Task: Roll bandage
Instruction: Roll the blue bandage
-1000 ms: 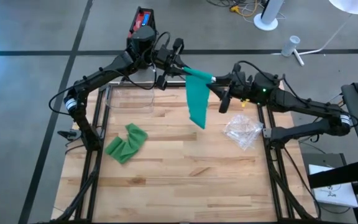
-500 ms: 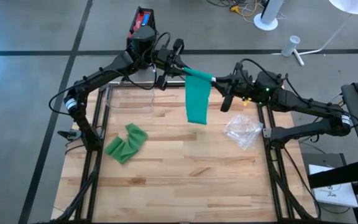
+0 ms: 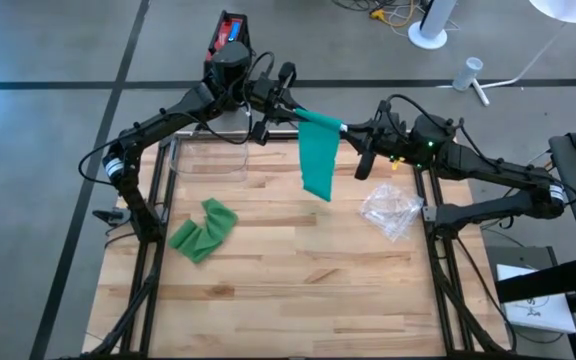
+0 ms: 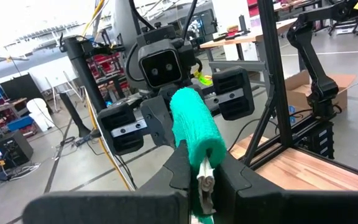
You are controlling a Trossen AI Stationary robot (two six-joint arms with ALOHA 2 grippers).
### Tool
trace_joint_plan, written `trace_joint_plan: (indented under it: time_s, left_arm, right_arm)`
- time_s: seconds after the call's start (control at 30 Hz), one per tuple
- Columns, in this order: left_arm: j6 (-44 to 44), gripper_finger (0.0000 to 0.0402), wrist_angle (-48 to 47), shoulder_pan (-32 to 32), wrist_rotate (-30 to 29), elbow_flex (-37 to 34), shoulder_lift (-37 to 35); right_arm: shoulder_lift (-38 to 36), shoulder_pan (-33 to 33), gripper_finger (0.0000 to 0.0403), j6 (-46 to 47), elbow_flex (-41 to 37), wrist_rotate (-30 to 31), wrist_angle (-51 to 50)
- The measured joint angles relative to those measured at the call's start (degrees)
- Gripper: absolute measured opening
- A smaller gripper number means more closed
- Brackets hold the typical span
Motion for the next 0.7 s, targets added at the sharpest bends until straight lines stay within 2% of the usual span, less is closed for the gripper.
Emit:
trace_joint_plan:
  time_s: [0.3, 0.47, 0.7]
  left_arm:
    - [-1.9, 0.0015, -0.1, 0.2, 0.0, 0.0, -0.1]
    - [-2.0, 0.0015, -0.1, 0.2, 0.0, 0.0, -0.5]
    - [-2.0, 0.0015, 0.1, 0.2, -0.2, -0.1, -0.7]
  right_arm:
    - [0.0, 0.0, 0.0001, 0.7, -0.3, 0.3, -2.0]
    - [0.0, 0.0, 0.0, 0.9, -0.3, 3.4, -4.7]
    - [0.0, 0.0, 0.0, 0.9, -0.3, 3.6, -4.8]
